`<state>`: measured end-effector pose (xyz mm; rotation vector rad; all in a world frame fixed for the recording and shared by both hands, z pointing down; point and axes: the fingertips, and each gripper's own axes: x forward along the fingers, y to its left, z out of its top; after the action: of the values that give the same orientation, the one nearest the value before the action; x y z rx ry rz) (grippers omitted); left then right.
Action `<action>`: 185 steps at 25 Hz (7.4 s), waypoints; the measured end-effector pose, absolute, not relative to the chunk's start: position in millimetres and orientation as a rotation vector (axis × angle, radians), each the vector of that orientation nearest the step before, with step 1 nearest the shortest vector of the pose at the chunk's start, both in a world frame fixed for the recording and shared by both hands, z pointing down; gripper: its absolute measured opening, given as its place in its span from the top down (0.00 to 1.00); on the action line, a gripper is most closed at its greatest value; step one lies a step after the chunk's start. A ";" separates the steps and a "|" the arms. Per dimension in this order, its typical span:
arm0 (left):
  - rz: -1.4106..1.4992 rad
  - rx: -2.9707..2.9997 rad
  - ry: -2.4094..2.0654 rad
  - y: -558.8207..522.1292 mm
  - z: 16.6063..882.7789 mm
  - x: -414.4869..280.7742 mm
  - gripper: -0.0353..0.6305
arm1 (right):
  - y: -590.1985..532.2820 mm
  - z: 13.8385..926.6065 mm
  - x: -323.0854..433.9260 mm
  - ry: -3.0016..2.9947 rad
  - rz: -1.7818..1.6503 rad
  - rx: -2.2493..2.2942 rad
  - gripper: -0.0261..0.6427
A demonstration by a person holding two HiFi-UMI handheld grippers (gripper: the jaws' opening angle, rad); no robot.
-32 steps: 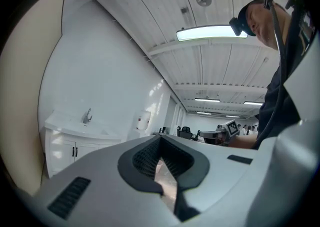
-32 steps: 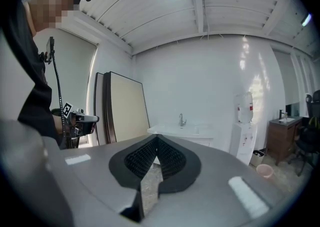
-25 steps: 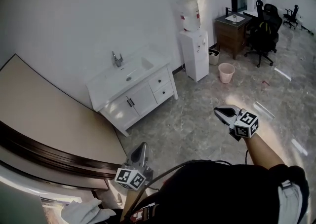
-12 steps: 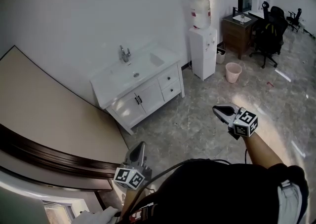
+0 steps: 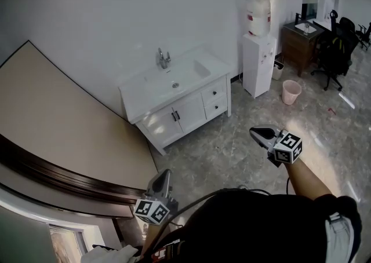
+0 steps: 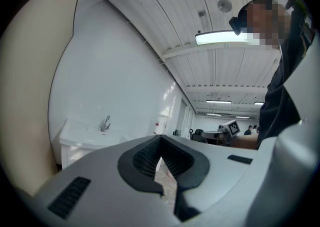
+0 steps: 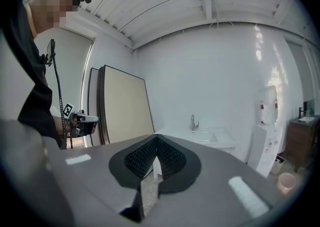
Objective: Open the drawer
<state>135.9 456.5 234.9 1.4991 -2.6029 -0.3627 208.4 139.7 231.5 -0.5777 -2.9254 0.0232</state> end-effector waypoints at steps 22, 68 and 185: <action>-0.334 1.292 -2.745 242.8 218.7 11.8 0.95 | -70.5 237.3 24.5 -2.866 -0.010 -0.872 0.97; -0.367 1.545 -2.577 313.7 237.4 -368.9 0.95 | 5.7 246.8 -296.4 -2.876 -0.009 -0.580 0.97; -0.546 1.071 -1.654 -239.8 817.6 -455.7 0.69 | -371.4 639.9 -222.1 -2.717 0.429 0.065 0.97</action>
<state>-455.7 -239.8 817.6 1.0706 -1.6535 -0.5456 -222.1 -371.4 639.9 0.0650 -2.7168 0.4294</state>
